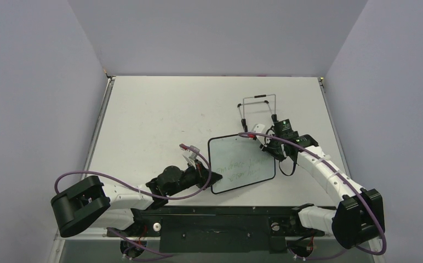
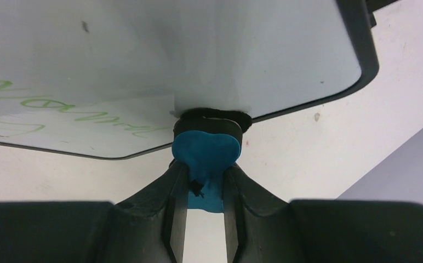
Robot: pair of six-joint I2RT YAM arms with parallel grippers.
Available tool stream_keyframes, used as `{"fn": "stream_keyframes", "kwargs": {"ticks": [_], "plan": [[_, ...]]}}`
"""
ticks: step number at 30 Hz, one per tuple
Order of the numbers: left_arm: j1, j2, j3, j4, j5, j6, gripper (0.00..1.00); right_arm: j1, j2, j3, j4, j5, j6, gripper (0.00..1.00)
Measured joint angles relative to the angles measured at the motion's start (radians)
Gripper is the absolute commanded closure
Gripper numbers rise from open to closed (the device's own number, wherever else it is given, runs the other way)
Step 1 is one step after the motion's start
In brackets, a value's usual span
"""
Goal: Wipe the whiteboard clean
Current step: Erase the whiteboard at the center of the board.
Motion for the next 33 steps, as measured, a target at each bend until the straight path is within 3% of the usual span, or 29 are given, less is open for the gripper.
{"fn": "stream_keyframes", "kwargs": {"ticks": [10,15,22,29,33], "plan": [[0.0,-0.001,-0.002,0.0,-0.01,-0.007,1.0,0.18,-0.002,0.054,-0.069,-0.089,-0.012,1.0],[0.0,-0.001,-0.002,0.0,-0.002,0.002,1.0,0.211,-0.002,0.139,-0.057,-0.13,0.006,1.0],[0.0,-0.001,-0.002,0.0,0.002,-0.005,1.0,0.197,0.022,0.169,0.011,-0.054,0.069,1.0],[0.0,-0.018,-0.013,-0.007,-0.006,-0.014,1.0,0.021,0.051,0.125,0.015,-0.034,0.02,1.0],[0.0,-0.02,-0.014,-0.008,-0.006,-0.018,1.0,0.0,0.039,0.037,-0.01,-0.035,-0.04,1.0]]}}
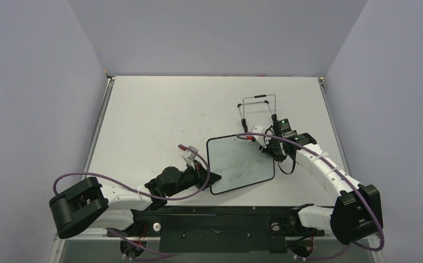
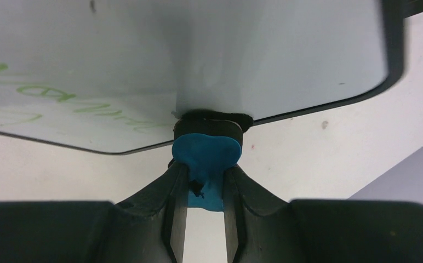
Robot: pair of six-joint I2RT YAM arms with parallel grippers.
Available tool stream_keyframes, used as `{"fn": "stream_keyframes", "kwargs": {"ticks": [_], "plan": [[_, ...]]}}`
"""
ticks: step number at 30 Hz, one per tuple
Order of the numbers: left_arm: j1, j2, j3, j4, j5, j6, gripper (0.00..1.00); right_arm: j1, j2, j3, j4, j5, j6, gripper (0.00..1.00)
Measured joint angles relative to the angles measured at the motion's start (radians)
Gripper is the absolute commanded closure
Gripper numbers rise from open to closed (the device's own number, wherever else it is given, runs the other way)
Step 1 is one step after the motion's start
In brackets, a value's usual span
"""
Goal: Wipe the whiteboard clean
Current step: Erase the whiteboard at the center of the board.
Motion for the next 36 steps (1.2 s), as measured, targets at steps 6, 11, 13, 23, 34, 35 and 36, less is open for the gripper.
{"fn": "stream_keyframes", "kwargs": {"ticks": [6,11,13,23,34,35,36], "plan": [[0.0,-0.002,0.0,-0.003,0.0,0.0,1.0,0.0,-0.009,-0.057,-0.019,-0.001,-0.04,1.0],[0.0,-0.007,0.0,-0.009,-0.001,0.0,1.0,-0.01,-0.009,-0.064,-0.023,0.0,-0.045,1.0],[0.0,-0.007,0.0,-0.01,0.0,0.002,1.0,-0.021,-0.008,-0.056,-0.026,0.0,-0.039,1.0],[0.0,-0.007,0.0,-0.008,0.0,0.016,1.0,-0.048,0.01,0.014,0.0,-0.004,0.015,1.0],[0.0,-0.005,0.0,-0.004,-0.002,0.013,1.0,0.006,0.008,0.021,-0.019,-0.045,0.003,1.0],[0.0,-0.004,0.0,-0.004,-0.004,0.01,1.0,0.039,0.005,0.026,-0.028,-0.048,-0.002,1.0],[0.0,-0.002,0.0,-0.003,-0.006,0.009,1.0,0.076,0.001,0.034,-0.036,-0.052,-0.005,1.0]]}}
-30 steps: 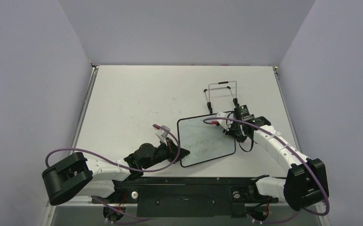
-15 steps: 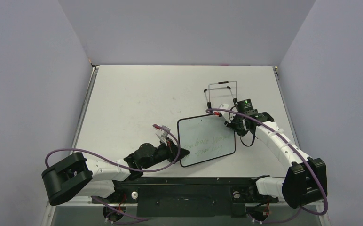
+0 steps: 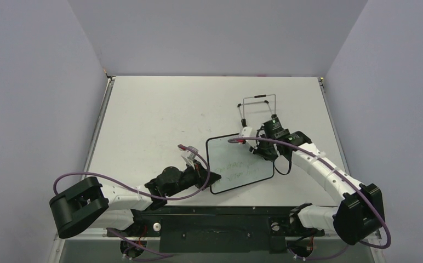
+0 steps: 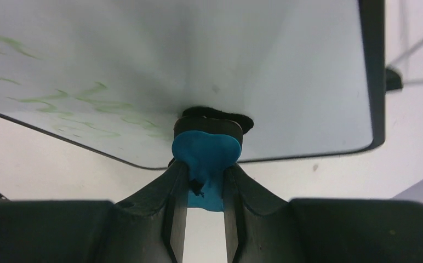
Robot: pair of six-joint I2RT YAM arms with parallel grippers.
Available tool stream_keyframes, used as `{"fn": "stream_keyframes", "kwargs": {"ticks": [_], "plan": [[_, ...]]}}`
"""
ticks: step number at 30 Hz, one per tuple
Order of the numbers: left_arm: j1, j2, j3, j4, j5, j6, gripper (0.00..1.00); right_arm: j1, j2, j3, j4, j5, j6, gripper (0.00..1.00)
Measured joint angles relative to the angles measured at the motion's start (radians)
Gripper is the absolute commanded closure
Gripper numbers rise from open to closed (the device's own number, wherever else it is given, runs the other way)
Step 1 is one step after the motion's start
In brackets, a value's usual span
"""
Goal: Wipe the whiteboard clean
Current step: Erase the whiteboard at the center of the board.
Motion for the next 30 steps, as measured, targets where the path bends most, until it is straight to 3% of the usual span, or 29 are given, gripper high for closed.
{"fn": "stream_keyframes", "kwargs": {"ticks": [8,14,18,25,30], "plan": [[0.0,0.017,0.0,0.018,0.001,-0.003,1.0,0.303,0.008,0.135,-0.025,-0.011,-0.011,1.0],[0.001,0.052,0.008,0.042,0.009,-0.019,1.0,0.422,0.068,0.22,-0.005,0.01,0.046,1.0],[0.004,0.06,0.009,0.04,0.002,-0.048,1.0,0.372,0.087,0.219,0.02,0.017,0.1,1.0],[0.005,0.064,0.01,0.043,0.001,-0.068,1.0,0.159,0.072,0.139,0.076,0.095,0.12,1.0],[0.005,0.088,0.018,0.058,0.002,-0.073,1.0,0.134,0.07,0.127,0.074,0.106,0.122,1.0]]}}
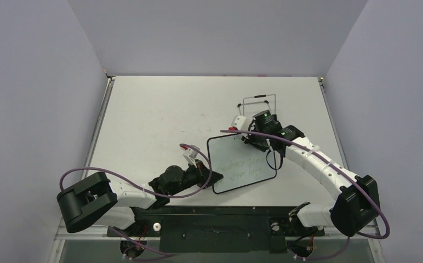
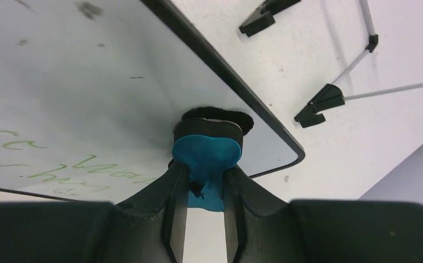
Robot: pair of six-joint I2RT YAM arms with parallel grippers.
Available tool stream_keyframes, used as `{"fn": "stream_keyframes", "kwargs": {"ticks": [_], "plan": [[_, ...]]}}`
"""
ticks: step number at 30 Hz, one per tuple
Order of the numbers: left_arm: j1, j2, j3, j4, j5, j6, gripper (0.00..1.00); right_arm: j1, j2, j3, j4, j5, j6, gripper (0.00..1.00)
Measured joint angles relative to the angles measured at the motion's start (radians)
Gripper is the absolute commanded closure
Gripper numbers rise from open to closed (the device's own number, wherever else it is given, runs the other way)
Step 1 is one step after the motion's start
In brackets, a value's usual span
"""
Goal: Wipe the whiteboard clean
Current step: Erase the whiteboard at the center of the board.
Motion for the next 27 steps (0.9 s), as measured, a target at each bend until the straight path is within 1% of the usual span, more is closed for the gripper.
{"fn": "stream_keyframes", "kwargs": {"ticks": [3,8,10,12,14,18,21,24,27], "plan": [[0.0,0.0,0.0,0.0,0.0,-0.001,1.0,0.034,-0.001,0.013,-0.025,-0.023,-0.004,1.0],[0.0,-0.003,0.002,-0.001,0.008,0.019,1.0,0.205,0.0,0.088,-0.081,-0.126,-0.005,1.0],[0.0,-0.004,0.006,-0.003,0.015,0.033,1.0,0.241,0.001,0.106,-0.08,-0.15,-0.003,1.0],[0.0,-0.006,0.008,-0.006,0.018,0.038,1.0,0.231,0.003,0.111,-0.079,-0.151,0.004,1.0],[0.0,-0.009,0.008,-0.014,0.017,0.035,1.0,0.19,0.008,0.111,-0.076,-0.153,0.018,1.0],[0.0,-0.015,0.008,-0.023,0.011,0.025,1.0,0.048,0.009,0.087,-0.047,-0.135,0.042,1.0],[0.0,-0.018,0.008,-0.026,0.011,0.019,1.0,-0.023,-0.006,0.04,-0.026,-0.11,0.047,1.0],[0.0,-0.018,0.008,-0.026,0.011,0.019,1.0,-0.026,-0.029,0.003,-0.023,-0.112,0.04,1.0],[0.0,-0.018,0.008,-0.026,0.012,0.019,1.0,0.023,-0.042,-0.006,-0.037,-0.135,0.018,1.0]]}}
